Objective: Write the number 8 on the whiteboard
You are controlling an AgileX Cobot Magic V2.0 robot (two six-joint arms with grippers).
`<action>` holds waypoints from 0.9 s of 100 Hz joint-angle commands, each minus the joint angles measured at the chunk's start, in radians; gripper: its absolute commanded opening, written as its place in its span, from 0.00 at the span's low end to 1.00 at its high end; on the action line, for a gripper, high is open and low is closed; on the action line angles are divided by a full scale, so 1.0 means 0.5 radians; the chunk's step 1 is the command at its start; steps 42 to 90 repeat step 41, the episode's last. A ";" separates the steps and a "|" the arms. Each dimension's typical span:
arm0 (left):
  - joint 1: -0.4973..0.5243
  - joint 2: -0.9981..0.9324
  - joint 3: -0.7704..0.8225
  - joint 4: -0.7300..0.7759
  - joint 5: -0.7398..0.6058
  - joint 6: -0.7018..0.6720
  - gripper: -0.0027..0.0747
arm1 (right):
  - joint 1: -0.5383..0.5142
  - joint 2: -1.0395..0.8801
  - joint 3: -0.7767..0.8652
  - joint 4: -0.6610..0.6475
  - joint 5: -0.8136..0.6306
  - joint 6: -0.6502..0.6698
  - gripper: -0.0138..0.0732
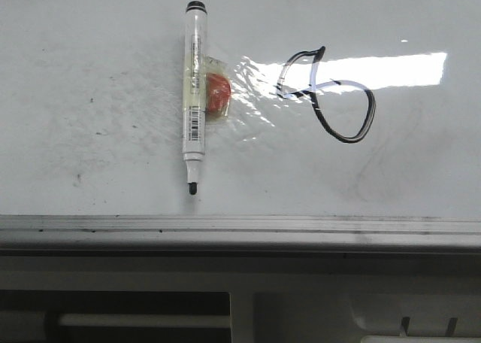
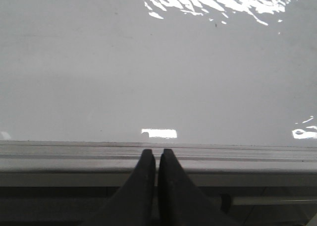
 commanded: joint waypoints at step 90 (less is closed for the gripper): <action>0.007 -0.052 0.080 -0.015 -0.070 -0.015 0.01 | -0.046 0.027 0.021 -0.045 -0.050 0.013 0.11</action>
